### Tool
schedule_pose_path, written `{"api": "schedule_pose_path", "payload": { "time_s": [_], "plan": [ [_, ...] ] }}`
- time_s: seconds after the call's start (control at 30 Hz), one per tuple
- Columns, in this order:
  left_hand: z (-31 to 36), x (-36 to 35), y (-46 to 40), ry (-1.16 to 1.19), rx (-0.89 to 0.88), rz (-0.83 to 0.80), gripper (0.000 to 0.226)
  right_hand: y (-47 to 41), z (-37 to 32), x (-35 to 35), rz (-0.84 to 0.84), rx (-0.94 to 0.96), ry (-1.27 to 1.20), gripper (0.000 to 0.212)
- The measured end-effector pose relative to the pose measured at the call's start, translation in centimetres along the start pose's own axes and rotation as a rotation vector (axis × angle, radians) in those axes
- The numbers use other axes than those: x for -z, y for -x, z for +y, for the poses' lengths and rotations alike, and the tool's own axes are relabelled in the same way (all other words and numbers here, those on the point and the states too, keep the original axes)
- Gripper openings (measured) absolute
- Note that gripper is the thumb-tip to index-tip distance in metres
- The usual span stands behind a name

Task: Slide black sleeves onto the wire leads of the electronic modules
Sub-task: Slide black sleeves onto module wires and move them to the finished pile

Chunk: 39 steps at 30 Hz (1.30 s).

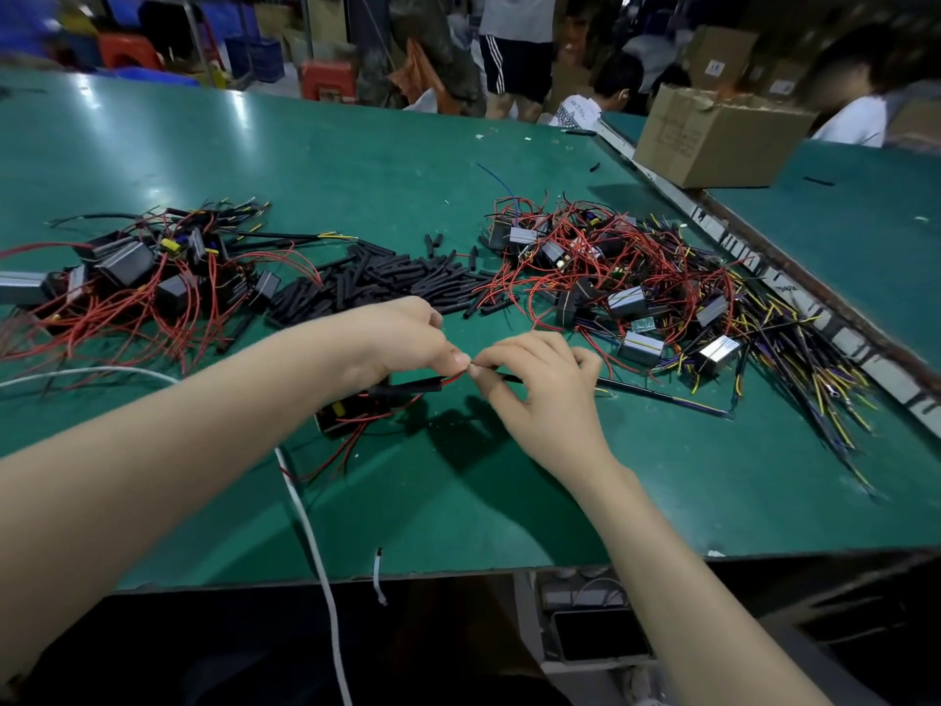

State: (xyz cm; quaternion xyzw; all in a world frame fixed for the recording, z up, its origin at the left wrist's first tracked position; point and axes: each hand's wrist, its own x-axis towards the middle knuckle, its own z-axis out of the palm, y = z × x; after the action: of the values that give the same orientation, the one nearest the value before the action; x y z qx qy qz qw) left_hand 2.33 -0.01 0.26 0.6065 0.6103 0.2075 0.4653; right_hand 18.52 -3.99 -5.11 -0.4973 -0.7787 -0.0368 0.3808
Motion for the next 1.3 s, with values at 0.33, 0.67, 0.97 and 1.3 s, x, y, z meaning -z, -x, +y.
{"api": "schedule_pose_path", "payload": {
  "time_s": [0.33,0.67,0.97,1.3],
  "plan": [
    [-0.3,-1.9,-0.8,-0.043,0.006,0.069,0.056,0.3,0.3,-1.0,-0.203,-0.268,-0.236,0.015],
    [0.7,-0.5,-0.6,-0.027,0.072,0.023,0.017,0.4,-0.4,-0.5,0.179,0.06,0.187,0.005],
    [1.5,0.2,-0.2,-0.09,0.154,-0.12,0.025,0.4,0.0,-0.3,0.178,0.14,0.19,0.005],
    [0.6,-0.7,0.6,-0.094,-0.035,0.029,0.019,0.6,-0.1,-0.1,0.023,-0.027,-0.017,0.014]
  ]
}}
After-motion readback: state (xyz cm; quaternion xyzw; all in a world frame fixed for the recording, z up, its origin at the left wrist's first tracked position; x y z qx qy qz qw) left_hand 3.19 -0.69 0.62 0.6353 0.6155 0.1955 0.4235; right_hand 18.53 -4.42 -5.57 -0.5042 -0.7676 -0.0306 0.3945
